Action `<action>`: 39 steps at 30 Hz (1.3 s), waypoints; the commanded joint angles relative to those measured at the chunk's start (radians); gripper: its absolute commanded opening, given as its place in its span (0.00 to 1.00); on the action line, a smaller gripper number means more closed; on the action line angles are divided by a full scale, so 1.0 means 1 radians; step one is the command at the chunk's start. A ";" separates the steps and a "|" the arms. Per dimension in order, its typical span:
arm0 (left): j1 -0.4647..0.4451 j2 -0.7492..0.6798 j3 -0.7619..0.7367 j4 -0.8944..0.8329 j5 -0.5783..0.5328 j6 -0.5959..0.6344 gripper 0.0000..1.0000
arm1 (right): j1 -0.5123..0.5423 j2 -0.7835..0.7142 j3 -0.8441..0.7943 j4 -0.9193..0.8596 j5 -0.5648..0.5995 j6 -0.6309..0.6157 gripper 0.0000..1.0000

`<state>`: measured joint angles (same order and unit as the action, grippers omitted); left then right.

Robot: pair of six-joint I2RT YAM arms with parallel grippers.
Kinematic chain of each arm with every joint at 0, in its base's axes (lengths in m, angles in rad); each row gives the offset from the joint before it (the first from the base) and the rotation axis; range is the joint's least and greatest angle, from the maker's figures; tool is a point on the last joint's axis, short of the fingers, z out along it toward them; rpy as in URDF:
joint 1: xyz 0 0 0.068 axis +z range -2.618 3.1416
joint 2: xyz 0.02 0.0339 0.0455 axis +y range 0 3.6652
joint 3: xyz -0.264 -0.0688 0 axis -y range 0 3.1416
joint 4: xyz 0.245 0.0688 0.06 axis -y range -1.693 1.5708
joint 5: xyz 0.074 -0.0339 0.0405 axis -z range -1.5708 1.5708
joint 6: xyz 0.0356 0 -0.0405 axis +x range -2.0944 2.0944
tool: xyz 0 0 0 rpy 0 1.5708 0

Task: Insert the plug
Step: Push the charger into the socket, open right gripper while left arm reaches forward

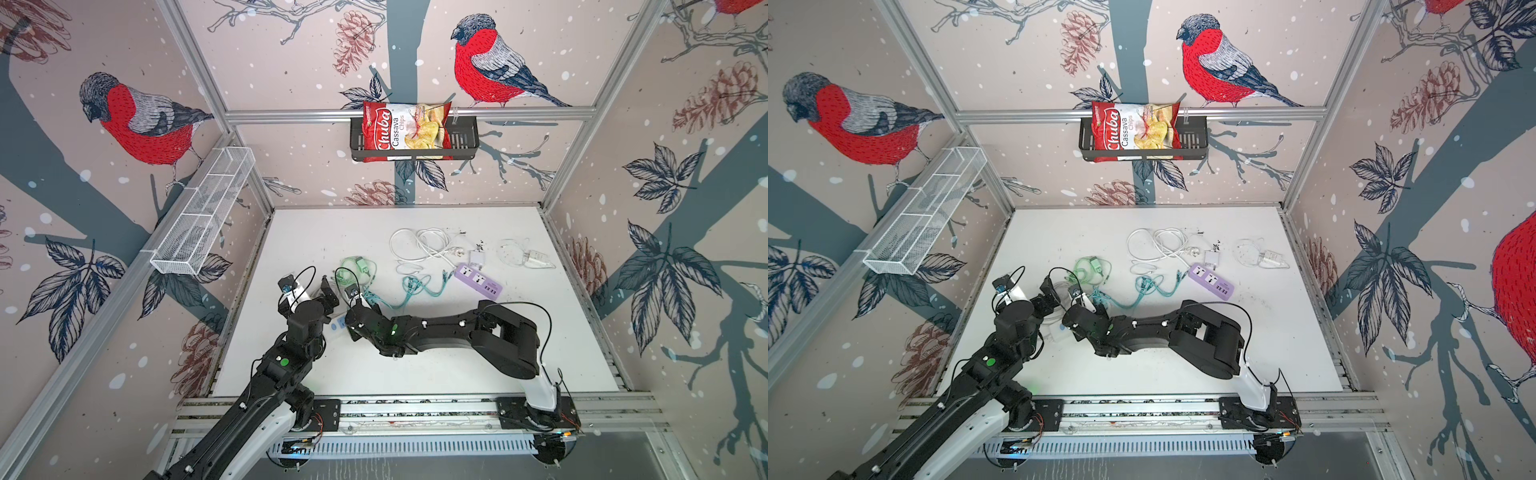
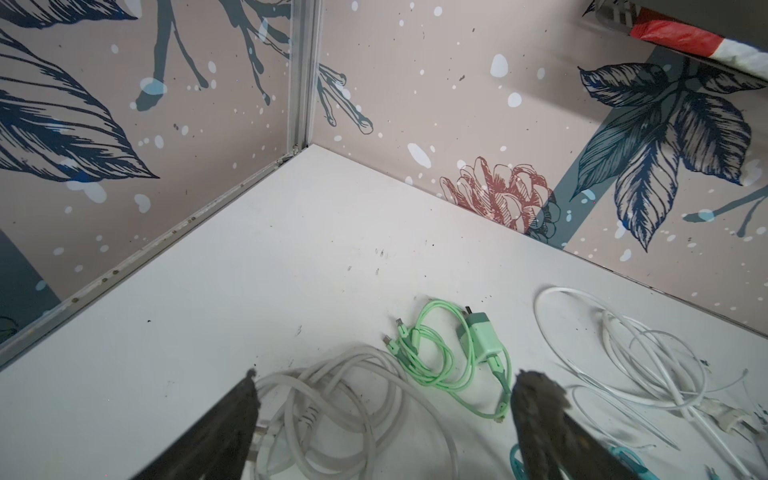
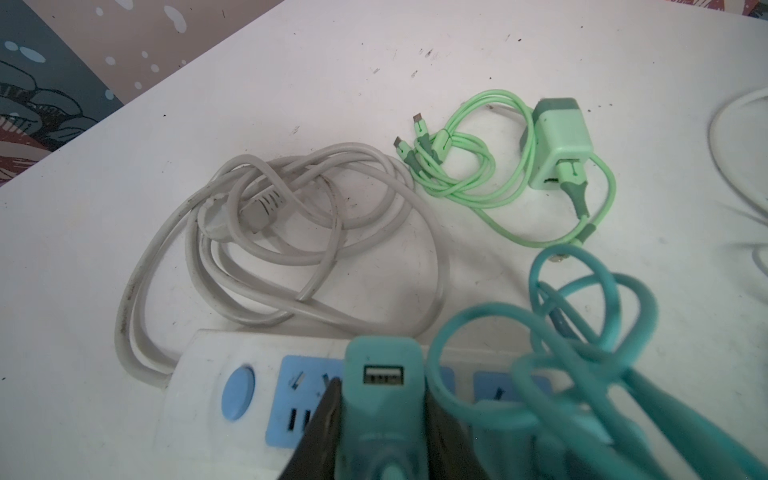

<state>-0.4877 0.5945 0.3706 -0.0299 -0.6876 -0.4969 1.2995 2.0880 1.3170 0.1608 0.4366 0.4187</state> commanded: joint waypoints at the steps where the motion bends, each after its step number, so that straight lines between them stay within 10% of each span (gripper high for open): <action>1: 0.011 0.027 0.013 0.039 -0.033 0.023 0.95 | -0.008 -0.012 -0.033 -0.206 -0.016 0.045 0.16; 14: 0.128 0.230 0.037 0.217 0.066 0.109 0.95 | -0.027 -0.107 -0.133 -0.235 0.032 0.062 0.20; 31: 0.218 0.649 0.190 0.391 0.315 0.146 0.84 | -0.034 -0.176 -0.112 -0.215 0.006 0.063 0.67; 39: 0.215 0.906 0.416 0.273 0.477 0.120 0.74 | -0.032 -0.255 -0.158 -0.207 -0.043 0.087 0.68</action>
<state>-0.2718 1.4464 0.7315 0.2810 -0.2863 -0.3607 1.2652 1.8553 1.1736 -0.0467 0.4164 0.4797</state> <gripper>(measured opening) 0.746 0.683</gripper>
